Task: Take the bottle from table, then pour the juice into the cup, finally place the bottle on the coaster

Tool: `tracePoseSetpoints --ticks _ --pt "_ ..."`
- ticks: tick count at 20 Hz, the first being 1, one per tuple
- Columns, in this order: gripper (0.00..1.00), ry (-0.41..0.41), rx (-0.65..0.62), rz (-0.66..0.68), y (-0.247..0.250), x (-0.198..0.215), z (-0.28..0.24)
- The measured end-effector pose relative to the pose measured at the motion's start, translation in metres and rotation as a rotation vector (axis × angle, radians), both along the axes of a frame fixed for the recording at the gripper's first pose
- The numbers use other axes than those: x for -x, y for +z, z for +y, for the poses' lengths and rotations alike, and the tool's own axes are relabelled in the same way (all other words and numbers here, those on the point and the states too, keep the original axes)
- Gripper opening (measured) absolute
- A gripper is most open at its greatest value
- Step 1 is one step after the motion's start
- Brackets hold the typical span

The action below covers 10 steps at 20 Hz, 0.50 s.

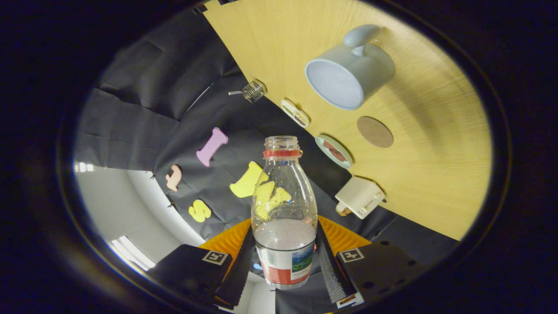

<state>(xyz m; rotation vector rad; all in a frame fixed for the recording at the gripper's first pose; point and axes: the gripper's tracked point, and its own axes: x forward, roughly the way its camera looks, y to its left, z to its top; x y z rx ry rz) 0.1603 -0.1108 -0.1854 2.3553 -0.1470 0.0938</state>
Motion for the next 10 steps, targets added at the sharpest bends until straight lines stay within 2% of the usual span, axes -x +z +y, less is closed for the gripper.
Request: tracePoseSetpoints --ticks 5,10 --pt "0.77 0.001 -0.078 0.017 -0.022 -0.005 -0.007" --pt "0.77 -0.024 -0.016 0.045 -0.038 -0.006 -0.01"
